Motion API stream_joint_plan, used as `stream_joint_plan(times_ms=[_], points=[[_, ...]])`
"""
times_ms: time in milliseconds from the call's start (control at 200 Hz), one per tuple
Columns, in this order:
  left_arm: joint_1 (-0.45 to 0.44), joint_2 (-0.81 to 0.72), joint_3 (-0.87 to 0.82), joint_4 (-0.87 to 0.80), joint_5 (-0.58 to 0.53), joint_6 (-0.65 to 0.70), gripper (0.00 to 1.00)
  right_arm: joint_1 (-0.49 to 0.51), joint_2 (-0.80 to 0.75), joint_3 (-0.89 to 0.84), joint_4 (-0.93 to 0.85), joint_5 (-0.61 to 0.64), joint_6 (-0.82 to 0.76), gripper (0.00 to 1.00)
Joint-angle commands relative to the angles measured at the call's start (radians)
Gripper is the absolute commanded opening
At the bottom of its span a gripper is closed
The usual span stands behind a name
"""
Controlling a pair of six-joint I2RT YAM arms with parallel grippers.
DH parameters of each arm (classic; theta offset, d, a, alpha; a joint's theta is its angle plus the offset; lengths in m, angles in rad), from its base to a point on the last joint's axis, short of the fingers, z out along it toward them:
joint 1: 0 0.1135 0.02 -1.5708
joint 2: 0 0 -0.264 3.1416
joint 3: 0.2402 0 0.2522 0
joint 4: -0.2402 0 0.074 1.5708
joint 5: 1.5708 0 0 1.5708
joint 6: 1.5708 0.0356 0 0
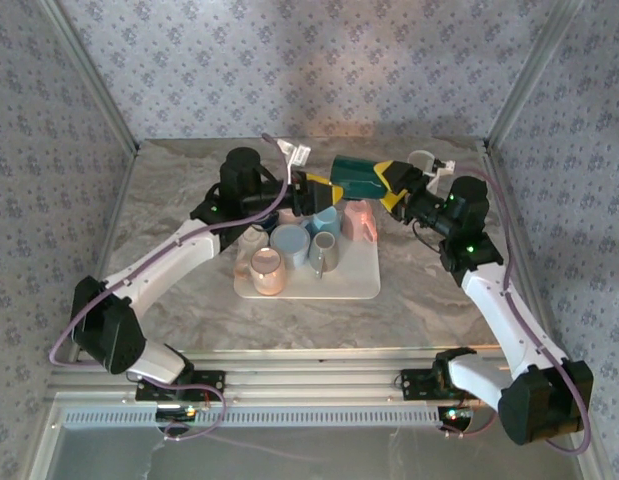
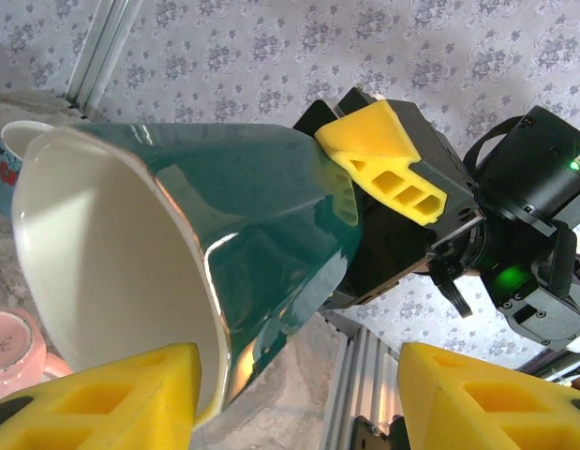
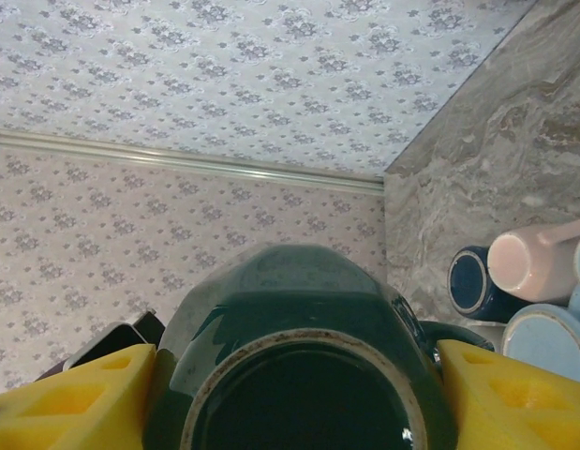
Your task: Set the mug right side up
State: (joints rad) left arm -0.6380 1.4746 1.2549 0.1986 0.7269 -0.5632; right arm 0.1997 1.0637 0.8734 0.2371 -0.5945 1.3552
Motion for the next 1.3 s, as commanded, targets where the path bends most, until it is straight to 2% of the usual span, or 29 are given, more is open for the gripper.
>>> stream_joint_plan(times_ms=[0, 180, 420, 490, 580, 600, 735, 854, 954, 1039, 1129, 1294], points=[[-0.011, 0.016, 0.053, 0.004, 0.048, 0.045, 0.56, 0.008, -0.003, 0.006, 0.157, -0.039, 0.043, 0.63], [-0.016, 0.034, 0.068, 0.027, 0.073, 0.057, 0.47, 0.007, 0.003, -0.001, 0.164, -0.051, 0.053, 0.62], [-0.031, 0.055, 0.079, 0.067, 0.114, 0.102, 0.41, -0.012, 0.033, -0.026, 0.237, -0.096, 0.108, 0.62], [-0.033, 0.069, 0.105, 0.051, 0.116, 0.11, 0.31, -0.021, 0.035, -0.034, 0.245, -0.106, 0.116, 0.62], [-0.038, 0.09, 0.136, 0.025, 0.119, 0.126, 0.08, -0.045, 0.025, -0.049, 0.242, -0.111, 0.119, 0.68], [-0.04, 0.096, 0.142, 0.018, 0.122, 0.134, 0.0, -0.052, 0.02, -0.052, 0.236, -0.11, 0.117, 0.71], [-0.061, 0.127, 0.205, -0.071, 0.07, 0.192, 0.0, -0.12, -0.021, -0.077, 0.121, -0.107, 0.077, 0.91], [-0.095, 0.168, 0.299, -0.208, -0.026, 0.287, 0.0, -0.24, -0.111, -0.078, -0.206, -0.054, -0.103, 1.0], [-0.146, 0.252, 0.436, -0.394, -0.16, 0.4, 0.0, -0.377, -0.172, -0.048, -0.48, 0.042, -0.308, 1.0], [-0.188, 0.353, 0.561, -0.481, -0.245, 0.425, 0.0, -0.459, -0.195, -0.027, -0.597, 0.139, -0.429, 1.0], [-0.235, 0.477, 0.686, -0.556, -0.346, 0.449, 0.0, -0.498, -0.177, 0.007, -0.678, 0.229, -0.523, 1.0], [-0.292, 0.727, 1.002, -0.678, -0.439, 0.467, 0.0, -0.517, -0.085, 0.051, -0.742, 0.237, -0.655, 0.95]])
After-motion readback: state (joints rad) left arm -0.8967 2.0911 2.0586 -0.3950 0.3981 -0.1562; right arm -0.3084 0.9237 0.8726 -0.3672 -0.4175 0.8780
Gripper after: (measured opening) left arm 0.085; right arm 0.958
